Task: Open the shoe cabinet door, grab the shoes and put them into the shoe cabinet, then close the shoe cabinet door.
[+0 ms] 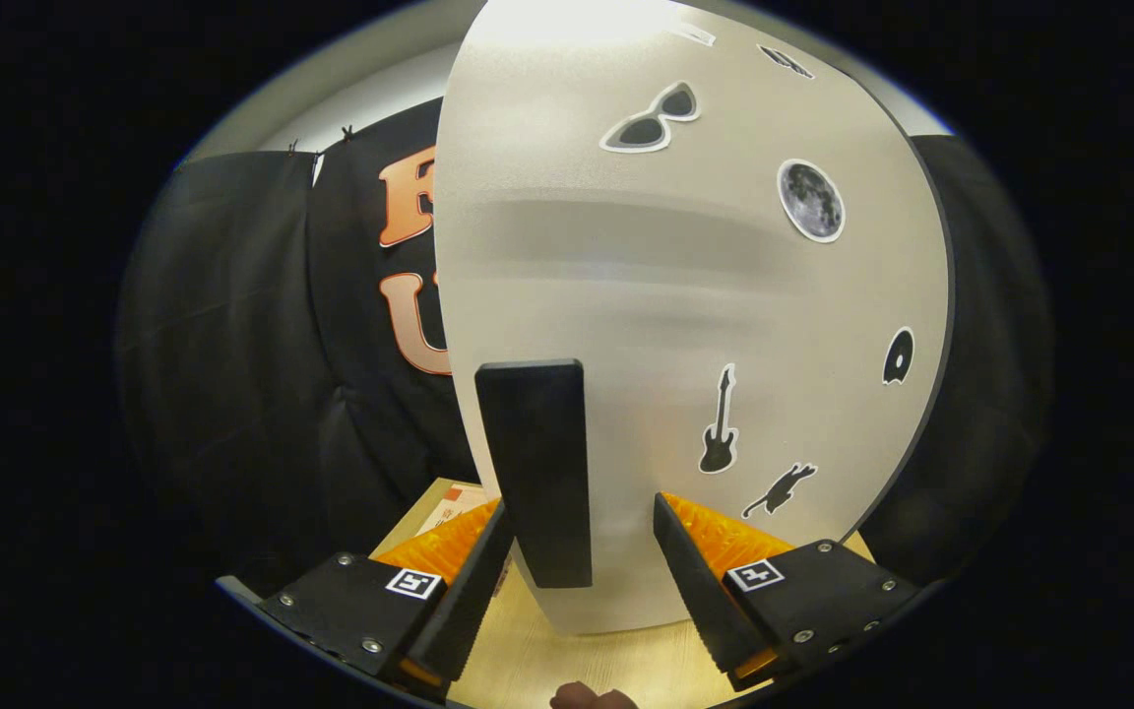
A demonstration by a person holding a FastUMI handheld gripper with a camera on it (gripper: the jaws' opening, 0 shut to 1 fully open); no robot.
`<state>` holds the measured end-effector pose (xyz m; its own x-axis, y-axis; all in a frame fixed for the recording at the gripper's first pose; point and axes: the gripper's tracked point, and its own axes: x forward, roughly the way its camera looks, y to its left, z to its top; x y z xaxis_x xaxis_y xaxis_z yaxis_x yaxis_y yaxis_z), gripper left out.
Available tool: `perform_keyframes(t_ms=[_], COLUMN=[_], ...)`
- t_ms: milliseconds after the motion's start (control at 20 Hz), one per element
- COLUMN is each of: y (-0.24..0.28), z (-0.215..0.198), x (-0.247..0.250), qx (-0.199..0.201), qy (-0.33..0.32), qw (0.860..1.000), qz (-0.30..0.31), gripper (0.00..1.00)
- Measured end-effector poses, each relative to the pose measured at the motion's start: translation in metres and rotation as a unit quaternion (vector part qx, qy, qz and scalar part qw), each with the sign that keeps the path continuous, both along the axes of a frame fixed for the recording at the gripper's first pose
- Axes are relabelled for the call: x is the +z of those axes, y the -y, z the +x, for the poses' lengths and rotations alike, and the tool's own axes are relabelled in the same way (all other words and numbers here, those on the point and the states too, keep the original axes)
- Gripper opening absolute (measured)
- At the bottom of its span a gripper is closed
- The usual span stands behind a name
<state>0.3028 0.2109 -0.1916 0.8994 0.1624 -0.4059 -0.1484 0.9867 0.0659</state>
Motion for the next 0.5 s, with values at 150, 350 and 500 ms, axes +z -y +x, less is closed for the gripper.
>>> perform_keyframes(t_ms=[150, 350, 500], y=[-0.0028, -0.0033, -0.0028], z=[0.0042, 0.0082, 0.0106], x=[-0.0015, -0.0021, -0.0036], qx=[-0.013, -0.038, -0.051], qy=[0.0, -0.001, 0.0], qw=[1.0, 0.999, 0.998], qz=[0.018, 0.032, 0.029], gripper=[0.9, 0.9, 0.9])
